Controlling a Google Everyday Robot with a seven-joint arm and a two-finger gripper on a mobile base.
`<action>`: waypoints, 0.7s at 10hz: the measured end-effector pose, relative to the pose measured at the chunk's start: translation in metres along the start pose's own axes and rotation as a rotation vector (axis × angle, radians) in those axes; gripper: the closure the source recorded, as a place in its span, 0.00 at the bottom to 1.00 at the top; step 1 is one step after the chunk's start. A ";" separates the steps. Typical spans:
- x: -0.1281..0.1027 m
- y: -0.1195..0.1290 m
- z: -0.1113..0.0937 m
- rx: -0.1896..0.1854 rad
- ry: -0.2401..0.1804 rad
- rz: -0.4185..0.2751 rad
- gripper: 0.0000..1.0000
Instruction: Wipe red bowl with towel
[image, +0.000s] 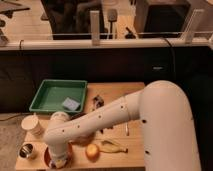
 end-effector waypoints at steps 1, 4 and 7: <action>0.006 0.004 -0.001 -0.001 0.006 0.023 0.98; 0.036 0.005 -0.008 0.030 0.022 0.086 0.98; 0.059 -0.025 -0.012 0.065 0.069 0.106 0.98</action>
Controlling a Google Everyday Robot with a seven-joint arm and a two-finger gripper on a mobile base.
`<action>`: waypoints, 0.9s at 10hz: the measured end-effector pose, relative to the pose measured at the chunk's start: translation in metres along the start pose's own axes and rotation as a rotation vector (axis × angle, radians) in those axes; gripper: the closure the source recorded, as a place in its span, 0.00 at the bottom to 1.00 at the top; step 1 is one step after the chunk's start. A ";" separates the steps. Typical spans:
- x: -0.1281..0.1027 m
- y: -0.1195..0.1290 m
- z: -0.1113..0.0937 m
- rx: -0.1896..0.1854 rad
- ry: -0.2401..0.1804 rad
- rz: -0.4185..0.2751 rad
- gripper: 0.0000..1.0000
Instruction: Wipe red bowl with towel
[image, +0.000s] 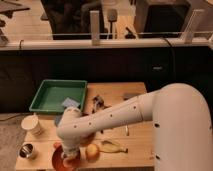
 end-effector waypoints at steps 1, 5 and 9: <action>0.003 -0.004 0.001 0.002 0.007 0.007 0.98; 0.007 -0.021 0.004 0.023 0.025 0.010 0.98; -0.014 -0.030 0.005 0.043 -0.016 -0.044 0.98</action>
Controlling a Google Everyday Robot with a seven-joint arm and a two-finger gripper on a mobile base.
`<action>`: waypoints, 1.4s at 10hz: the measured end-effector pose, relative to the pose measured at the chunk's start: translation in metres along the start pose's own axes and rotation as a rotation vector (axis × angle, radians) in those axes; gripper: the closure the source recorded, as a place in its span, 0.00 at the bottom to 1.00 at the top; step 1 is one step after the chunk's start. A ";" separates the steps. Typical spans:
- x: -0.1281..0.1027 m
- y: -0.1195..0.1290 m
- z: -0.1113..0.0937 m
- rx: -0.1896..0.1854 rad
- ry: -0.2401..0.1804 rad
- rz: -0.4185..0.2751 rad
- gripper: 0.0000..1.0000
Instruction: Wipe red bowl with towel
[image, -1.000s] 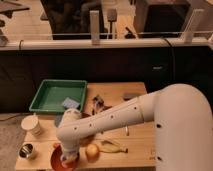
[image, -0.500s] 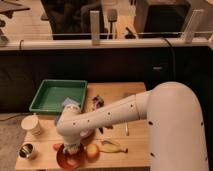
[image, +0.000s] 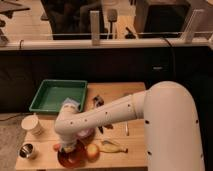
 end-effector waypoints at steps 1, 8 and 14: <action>-0.010 0.001 0.002 -0.004 -0.014 -0.025 0.98; -0.034 0.034 -0.002 -0.071 -0.033 -0.078 0.98; 0.012 0.063 -0.013 -0.095 0.028 0.025 0.98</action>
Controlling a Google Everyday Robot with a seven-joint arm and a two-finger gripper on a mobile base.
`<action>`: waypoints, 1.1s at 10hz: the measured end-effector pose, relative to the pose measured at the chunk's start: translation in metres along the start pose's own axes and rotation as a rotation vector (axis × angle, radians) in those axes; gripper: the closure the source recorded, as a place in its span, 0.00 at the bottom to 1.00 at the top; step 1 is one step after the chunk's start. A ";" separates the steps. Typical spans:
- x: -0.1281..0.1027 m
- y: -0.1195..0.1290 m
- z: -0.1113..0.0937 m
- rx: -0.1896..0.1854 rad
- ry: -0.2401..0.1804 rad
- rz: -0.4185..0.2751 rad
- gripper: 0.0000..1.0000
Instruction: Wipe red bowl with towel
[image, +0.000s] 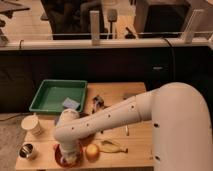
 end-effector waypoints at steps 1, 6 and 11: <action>0.007 0.000 -0.001 0.007 0.005 0.014 0.98; 0.025 -0.020 -0.001 0.070 0.025 0.035 0.98; 0.021 -0.053 0.001 0.121 -0.004 0.002 0.98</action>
